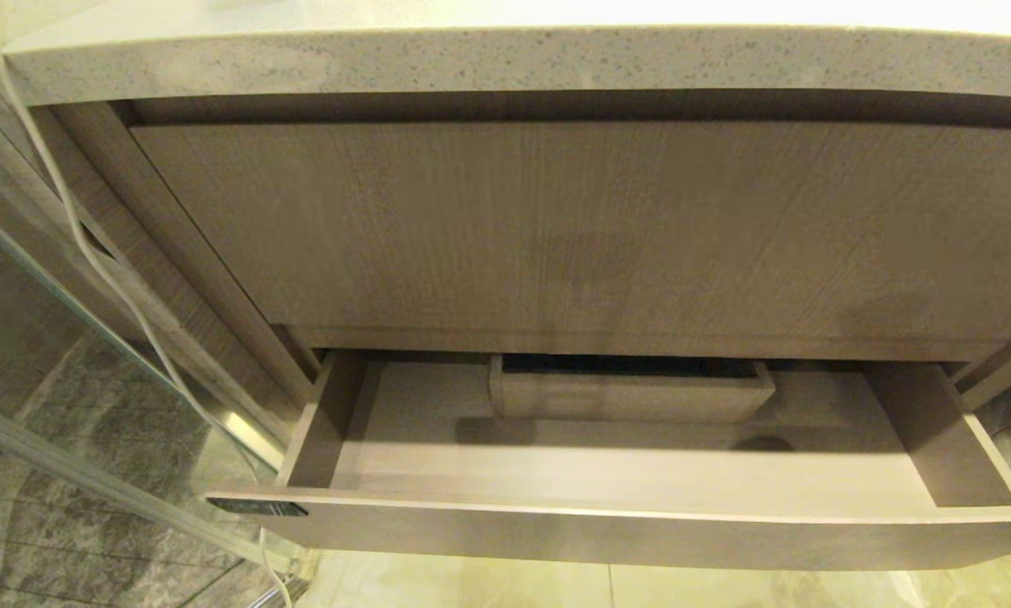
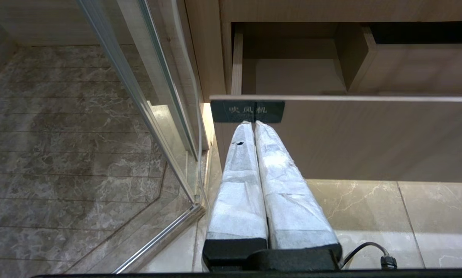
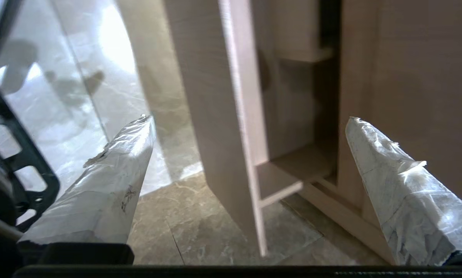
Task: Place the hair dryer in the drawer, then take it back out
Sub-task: Pull open the drawer
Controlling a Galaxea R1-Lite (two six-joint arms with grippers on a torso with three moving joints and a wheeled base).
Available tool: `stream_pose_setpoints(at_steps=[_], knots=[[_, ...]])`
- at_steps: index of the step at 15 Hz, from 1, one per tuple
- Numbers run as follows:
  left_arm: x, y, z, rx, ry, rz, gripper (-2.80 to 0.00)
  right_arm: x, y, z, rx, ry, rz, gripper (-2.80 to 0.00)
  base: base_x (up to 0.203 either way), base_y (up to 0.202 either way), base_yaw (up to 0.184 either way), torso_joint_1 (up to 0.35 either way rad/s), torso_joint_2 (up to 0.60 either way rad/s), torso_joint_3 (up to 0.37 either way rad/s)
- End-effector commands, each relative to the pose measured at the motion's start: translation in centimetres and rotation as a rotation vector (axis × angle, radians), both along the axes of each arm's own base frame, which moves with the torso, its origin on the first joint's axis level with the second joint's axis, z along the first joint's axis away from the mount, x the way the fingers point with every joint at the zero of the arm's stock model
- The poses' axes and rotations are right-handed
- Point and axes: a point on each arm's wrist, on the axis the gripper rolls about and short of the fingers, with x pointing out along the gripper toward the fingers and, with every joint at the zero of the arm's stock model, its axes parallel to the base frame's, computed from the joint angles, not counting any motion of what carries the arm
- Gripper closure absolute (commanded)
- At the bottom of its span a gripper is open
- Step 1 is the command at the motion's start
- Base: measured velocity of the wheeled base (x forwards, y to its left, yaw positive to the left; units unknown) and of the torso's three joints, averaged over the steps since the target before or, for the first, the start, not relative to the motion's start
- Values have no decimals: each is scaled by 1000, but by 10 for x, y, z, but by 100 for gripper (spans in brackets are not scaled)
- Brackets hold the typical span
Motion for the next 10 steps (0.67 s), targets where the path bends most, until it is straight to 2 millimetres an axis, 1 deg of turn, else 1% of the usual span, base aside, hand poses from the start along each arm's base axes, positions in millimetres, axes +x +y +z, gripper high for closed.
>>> stream_pose_setpoints(at_steps=[1,5,10], knots=[[0,0,0,0,0,0,0,0,-1,9,6,-39,-34,-280,0,0,0,0,0,0],[0,0,0,0,0,0,0,-4,-3,34,70,-152,-93,-280,0,0,0,0,0,0],[0,0,0,0,0,0,0,-11,-7,61,82,-253,-193,-280,0,0,0,0,0,0]])
